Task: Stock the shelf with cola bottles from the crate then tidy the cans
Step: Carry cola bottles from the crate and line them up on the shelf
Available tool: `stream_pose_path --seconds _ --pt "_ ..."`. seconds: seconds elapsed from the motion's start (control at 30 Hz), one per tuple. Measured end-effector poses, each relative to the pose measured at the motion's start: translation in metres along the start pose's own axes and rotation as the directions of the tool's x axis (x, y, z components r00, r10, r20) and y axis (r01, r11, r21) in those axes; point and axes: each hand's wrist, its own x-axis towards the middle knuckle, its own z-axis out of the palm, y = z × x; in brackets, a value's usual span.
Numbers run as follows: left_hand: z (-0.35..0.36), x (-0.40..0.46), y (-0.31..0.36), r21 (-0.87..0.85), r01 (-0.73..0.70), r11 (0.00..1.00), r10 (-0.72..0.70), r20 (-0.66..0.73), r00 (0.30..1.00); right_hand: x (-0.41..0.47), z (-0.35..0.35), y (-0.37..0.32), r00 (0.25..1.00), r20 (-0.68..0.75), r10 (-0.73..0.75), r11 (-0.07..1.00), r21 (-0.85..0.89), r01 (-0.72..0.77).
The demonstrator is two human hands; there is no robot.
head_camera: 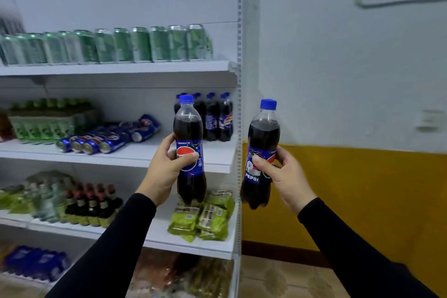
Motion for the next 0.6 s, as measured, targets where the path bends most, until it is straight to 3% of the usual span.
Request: stream_pose_path --seconds 0.3,0.6 --pt "-0.106 0.079 -0.014 0.055 0.046 0.997 -0.045 -0.029 0.999 0.071 0.114 0.045 0.999 -0.036 0.027 0.999 -0.036 -0.028" --pt "-0.142 0.185 -0.052 0.152 0.077 0.985 -0.066 -0.078 0.995 0.181 0.167 0.104 0.998 -0.023 0.054 0.998 -0.018 -0.054"
